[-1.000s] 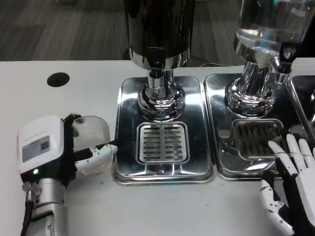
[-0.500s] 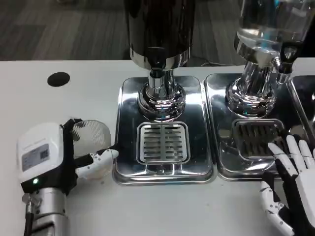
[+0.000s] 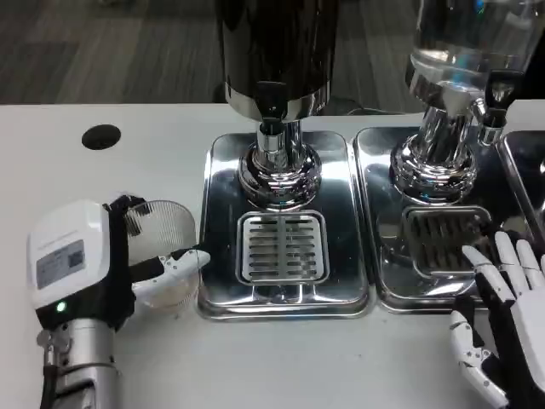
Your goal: Grasp the cup under the faucet to collect the drink, then remove the cup.
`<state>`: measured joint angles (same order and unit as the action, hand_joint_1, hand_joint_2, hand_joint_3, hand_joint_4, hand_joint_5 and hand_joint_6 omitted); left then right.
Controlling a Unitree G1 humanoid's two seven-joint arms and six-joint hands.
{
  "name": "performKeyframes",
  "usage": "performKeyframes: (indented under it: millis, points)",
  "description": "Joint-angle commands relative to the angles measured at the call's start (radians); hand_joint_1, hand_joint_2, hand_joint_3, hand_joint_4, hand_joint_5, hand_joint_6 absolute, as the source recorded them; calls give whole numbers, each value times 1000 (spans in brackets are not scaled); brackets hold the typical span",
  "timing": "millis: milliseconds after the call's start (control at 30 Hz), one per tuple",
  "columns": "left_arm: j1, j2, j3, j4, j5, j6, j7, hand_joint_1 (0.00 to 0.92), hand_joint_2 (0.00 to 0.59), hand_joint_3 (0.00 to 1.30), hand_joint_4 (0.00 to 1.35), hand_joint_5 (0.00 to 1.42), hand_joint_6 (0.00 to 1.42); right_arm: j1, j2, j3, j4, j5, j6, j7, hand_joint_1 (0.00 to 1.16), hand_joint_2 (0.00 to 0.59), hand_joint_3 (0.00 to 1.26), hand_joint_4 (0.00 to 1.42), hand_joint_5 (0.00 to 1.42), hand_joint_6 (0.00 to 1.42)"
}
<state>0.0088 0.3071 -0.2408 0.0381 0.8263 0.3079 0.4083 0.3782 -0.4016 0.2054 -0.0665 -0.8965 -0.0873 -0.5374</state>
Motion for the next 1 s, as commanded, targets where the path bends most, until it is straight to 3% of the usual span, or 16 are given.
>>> performKeyframes:
  millis: [33, 300, 500, 700, 1000]
  points:
    - [-3, -4, 13, -22, 5, -7, 10, 780, 38, 667, 636, 856, 1255, -5, -1, -5, 12, 8, -5, 4, 0, 539, 195, 0, 0, 0]
    - [-43, -13, -18, -82, 53, 18, -16, 776, 38, 663, 636, 850, 1254, -10, 4, -5, 18, 11, -5, 1, 0, 539, 195, 0, 0, 0]
    - [-102, -48, -56, -49, 98, 45, -24, 772, 37, 661, 636, 850, 1254, -8, -1, -5, 14, 3, -4, -3, 0, 539, 195, 0, 0, 0]
    - [-213, -79, -117, 74, 133, 69, -54, 771, 37, 660, 636, 848, 1254, 4, -3, -24, -36, 4, -2, 0, 0, 539, 195, 0, 0, 0]
    - [-326, -178, -203, 266, 147, 75, -1, 768, 39, 653, 636, 842, 1254, 31, 5, -51, -78, 28, -11, 6, 0, 539, 195, 0, 0, 0]
